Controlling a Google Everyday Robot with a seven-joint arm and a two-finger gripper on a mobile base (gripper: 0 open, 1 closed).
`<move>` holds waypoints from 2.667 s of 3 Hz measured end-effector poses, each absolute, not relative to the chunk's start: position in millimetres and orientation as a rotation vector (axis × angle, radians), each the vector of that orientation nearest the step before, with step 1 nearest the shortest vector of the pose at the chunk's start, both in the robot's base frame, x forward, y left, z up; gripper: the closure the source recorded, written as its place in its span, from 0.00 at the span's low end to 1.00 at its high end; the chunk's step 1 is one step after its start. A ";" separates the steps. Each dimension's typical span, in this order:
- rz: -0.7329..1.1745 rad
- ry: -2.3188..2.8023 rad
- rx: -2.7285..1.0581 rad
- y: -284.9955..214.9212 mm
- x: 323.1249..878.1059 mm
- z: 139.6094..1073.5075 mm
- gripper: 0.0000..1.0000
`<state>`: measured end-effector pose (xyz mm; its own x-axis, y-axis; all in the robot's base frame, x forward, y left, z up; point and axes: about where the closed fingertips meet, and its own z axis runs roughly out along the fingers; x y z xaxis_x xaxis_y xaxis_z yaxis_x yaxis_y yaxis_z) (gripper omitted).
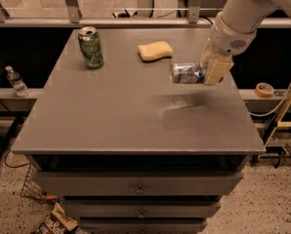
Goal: Move redbull can near sponge
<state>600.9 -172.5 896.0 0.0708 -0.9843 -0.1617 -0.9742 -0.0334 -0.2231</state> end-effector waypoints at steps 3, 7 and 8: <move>-0.073 2.023 -2.001 -185.5 642.0 883.1 1.00; -0.255 2.181 -1.933 -169.7 757.3 847.8 1.00; -0.246 2.172 -1.939 -159.5 769.4 843.3 1.00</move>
Offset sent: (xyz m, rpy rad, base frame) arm 0.0358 -0.0128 -0.0043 0.0565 -0.0603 -0.0521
